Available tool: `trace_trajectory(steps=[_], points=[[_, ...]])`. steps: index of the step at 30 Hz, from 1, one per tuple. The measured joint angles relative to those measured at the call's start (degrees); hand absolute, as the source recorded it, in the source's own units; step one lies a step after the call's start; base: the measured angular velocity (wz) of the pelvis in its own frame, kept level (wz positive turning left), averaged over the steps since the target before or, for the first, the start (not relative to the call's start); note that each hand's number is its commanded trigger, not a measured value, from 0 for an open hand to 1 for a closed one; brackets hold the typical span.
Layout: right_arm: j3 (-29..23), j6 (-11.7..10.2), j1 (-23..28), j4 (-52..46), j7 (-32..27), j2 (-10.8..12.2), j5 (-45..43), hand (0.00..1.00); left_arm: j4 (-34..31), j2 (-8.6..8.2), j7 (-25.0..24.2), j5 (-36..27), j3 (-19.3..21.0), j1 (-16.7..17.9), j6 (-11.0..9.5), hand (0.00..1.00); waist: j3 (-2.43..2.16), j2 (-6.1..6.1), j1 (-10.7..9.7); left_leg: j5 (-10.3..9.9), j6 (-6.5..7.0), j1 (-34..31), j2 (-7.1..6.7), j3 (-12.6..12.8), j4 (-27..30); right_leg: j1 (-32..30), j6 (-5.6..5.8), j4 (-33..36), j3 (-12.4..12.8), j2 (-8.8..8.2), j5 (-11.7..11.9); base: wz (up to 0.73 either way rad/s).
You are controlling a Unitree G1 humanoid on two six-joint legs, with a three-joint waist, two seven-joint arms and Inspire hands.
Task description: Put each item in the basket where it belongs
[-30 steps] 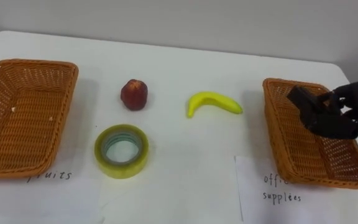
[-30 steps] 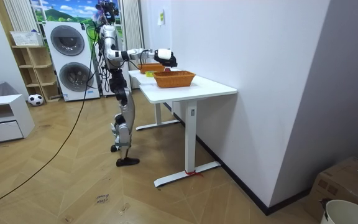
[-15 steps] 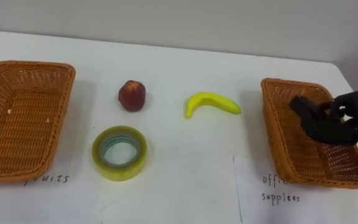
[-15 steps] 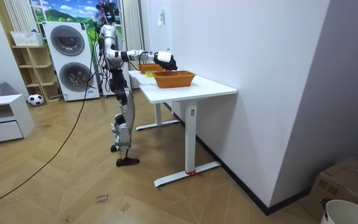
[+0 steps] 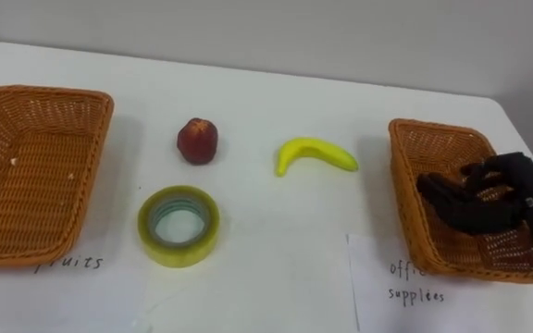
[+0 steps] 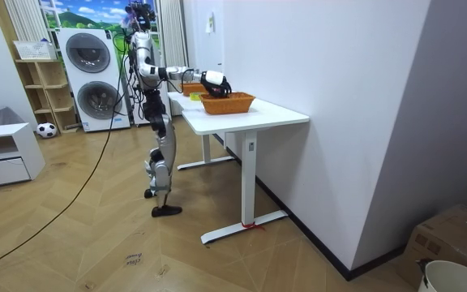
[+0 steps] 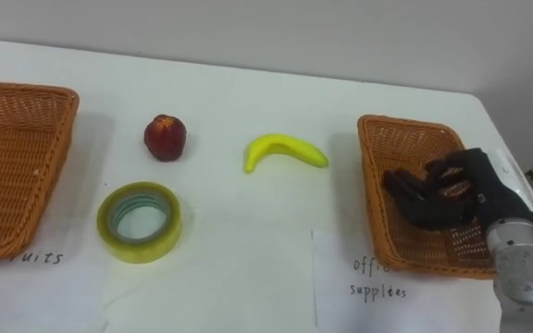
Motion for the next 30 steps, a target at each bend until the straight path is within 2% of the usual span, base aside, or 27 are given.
trace_trajectory(steps=[11,16,30], points=[[0.0,0.0,0.0,-0.2,1.5,0.1,0.0,0.0,0.0,-0.02,0.0,0.1,0.0,-0.3,0.1,0.0,-0.01,0.26,0.5,0.0,0.0,0.0,0.01,0.0,0.0,0.0,0.0,0.1,0.0,0.0,0.0,0.0],[0.0,0.0,0.0,-0.3,2.0,0.1,0.0,0.0,0.0,-0.03,0.0,0.2,0.0,-0.2,0.3,0.0,-0.27,0.73,0.5,0.0,0.0,0.2,0.01,0.0,-0.2,0.0,0.0,0.2,0.0,0.0,0.0,0.0],[0.0,0.0,-0.1,-0.4,1.6,0.1,0.3,0.0,-0.2,0.01,0.6,0.0,-0.7,-0.4,0.1,0.0,-0.18,0.94,0.3,0.0,0.0,0.1,0.0,0.0,-0.1,0.0,0.01,0.1,-0.1,-0.05,0.0,0.0]])
